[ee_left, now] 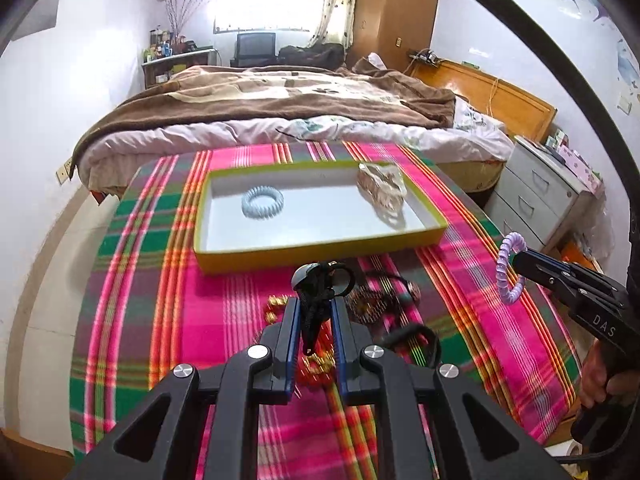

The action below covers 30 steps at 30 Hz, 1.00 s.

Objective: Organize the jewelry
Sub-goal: 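Carry the purple coil tie and black hair tie into the yellow box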

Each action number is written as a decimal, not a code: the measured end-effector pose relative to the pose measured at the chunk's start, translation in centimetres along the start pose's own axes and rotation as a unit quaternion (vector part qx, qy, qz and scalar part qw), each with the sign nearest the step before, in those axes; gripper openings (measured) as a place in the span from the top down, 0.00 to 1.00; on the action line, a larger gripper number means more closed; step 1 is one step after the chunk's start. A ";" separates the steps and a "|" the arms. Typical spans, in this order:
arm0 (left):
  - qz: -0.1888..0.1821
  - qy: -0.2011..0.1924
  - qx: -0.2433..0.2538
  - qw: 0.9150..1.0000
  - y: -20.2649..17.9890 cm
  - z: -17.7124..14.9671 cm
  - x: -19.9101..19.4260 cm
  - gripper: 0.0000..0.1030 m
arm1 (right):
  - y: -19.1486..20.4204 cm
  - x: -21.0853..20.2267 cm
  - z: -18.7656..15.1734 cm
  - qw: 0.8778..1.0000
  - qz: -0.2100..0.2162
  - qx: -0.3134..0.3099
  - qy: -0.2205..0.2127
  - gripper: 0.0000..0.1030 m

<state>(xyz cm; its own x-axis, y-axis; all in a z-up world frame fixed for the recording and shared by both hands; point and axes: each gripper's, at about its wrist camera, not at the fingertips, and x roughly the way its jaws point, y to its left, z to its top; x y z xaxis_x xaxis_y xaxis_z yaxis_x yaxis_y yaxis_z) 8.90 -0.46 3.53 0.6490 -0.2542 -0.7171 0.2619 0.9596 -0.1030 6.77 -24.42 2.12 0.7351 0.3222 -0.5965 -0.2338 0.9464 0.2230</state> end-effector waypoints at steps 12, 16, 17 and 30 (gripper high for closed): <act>0.007 -0.013 -0.010 1.000 2.9 4.6 2.5 0.85 | 1.1 5.2 4.9 1.000 -0.007 -0.020 0.001 0.90; 0.010 -0.009 -0.023 1.000 4.1 6.0 4.4 0.85 | 1.4 8.0 6.4 1.000 -0.011 -0.025 0.013 0.90; 0.009 -0.006 -0.026 1.000 4.3 6.3 4.9 0.85 | 1.3 8.9 6.8 0.999 -0.013 -0.025 0.019 0.90; 0.004 0.032 -0.049 0.998 6.0 7.0 10.8 0.85 | 1.4 17.6 9.3 0.995 -0.037 -0.043 0.083 0.90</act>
<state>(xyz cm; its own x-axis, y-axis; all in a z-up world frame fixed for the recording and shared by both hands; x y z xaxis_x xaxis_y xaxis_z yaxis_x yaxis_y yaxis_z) 22.44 1.67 0.01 0.6025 -0.2411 -0.7608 0.1844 0.9695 -0.1612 25.26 -17.62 -0.91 0.6388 0.2451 -0.7293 -0.2421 0.9638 0.1118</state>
